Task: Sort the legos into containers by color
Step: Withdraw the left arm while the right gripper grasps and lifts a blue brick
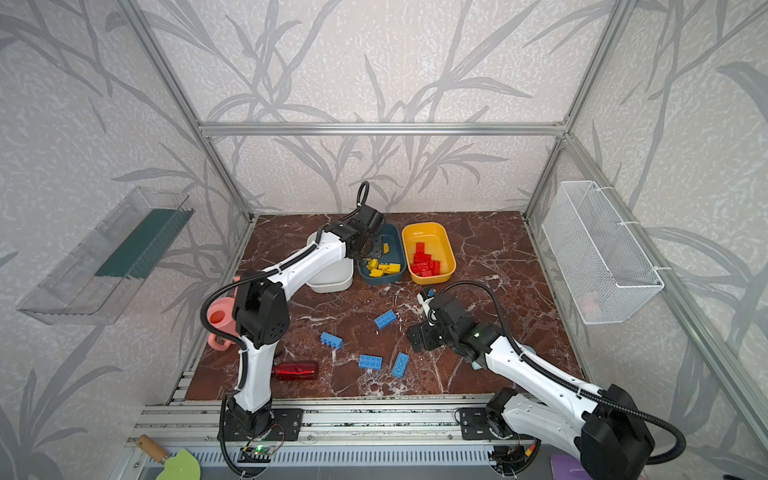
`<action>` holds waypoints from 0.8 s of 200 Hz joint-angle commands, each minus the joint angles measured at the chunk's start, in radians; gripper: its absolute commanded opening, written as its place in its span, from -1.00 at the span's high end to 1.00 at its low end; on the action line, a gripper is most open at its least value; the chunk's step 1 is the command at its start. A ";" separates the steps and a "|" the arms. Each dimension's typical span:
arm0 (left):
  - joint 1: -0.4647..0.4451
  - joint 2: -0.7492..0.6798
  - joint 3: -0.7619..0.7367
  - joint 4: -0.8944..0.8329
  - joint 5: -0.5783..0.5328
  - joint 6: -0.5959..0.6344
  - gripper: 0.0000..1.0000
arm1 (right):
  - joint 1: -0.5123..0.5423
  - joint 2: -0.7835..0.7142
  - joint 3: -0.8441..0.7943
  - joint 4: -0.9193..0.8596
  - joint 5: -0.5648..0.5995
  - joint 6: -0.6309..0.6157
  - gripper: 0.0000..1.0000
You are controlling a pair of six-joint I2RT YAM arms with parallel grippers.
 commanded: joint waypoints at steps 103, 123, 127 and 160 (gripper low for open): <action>-0.012 -0.791 -0.697 0.021 -0.009 -0.107 -0.98 | 0.149 0.507 0.308 0.026 0.074 -0.092 -0.98; -0.012 -0.877 -0.775 0.004 -0.015 -0.116 -0.98 | 0.154 0.564 0.345 0.020 0.086 -0.093 -0.98; -0.011 -0.893 -0.789 0.002 -0.016 -0.116 -0.98 | 0.154 0.578 0.352 0.016 0.089 -0.093 -0.98; -0.011 -1.013 -0.891 0.001 -0.050 -0.119 -0.98 | 0.156 0.661 0.403 0.002 0.128 -0.082 -0.99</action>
